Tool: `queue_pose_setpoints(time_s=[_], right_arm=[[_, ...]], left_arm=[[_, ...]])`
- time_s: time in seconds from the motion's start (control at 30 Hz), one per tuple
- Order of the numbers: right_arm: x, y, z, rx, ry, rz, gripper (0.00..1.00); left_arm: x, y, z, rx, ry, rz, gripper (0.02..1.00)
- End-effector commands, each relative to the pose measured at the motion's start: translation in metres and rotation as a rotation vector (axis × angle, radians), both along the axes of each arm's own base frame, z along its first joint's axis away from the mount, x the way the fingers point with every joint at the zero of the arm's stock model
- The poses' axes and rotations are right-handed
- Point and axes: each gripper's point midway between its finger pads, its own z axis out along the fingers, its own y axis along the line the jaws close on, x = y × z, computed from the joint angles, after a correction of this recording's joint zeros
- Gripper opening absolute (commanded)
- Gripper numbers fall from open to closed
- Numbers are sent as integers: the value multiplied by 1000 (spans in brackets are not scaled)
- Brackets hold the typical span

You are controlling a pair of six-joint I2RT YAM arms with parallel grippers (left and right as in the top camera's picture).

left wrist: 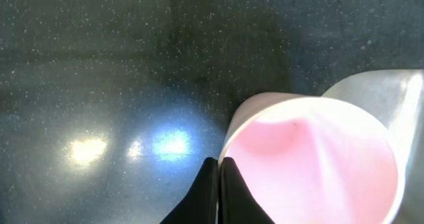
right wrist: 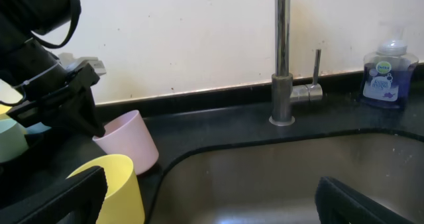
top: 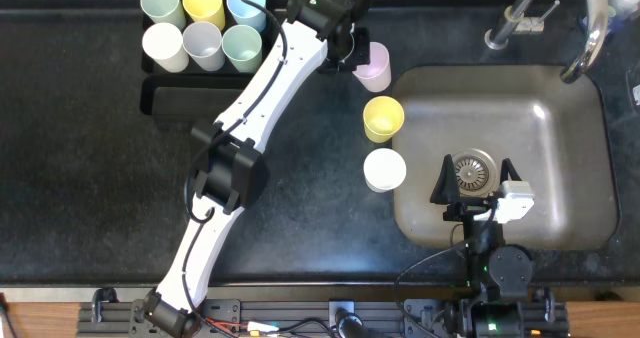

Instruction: Store Cups

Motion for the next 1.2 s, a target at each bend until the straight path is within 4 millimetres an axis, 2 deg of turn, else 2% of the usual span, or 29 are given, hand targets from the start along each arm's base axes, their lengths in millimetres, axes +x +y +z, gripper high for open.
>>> queue_pose_setpoints(time_s=[0.03,0.13,0.27,0.37,0.43,0.5,0.57,0.7,0.87,0.97,1.03,1.2], right_arm=[[0,2,-3,6,0,7,996],[0,2,-3,5,0,7,998],[0,2,-3,6,0,7,998],[0,2,-3,5,0,7,998],[0,2,-3,6,0,7,996],[0,2,-3,5,0,7,998],[0,2,-3,6,0,7,996],[0,2,-3,6,0,7,998],[0,2,-3,5,0,7,998],[0,2,-3,5,0,7,996],[0,2,-3,6,0,7,998],[0,2,-3,6,0,7,998]], left_arm=[[3,0,1,-13,1,9,36],[6,10,26,-15,-42,29,36],[5,46,90,-23,-123,87,36],[-6,95,147,-53,-162,186,36],[-20,132,172,-69,-161,275,36],[-38,166,191,-99,-153,352,36],[-58,198,198,-118,-139,431,36],[-101,267,184,-111,-125,600,36],[-135,328,132,-94,-41,820,36],[-148,350,105,-83,39,924,36],[-151,360,90,-74,63,953,36],[-137,376,70,-66,63,991,36]])
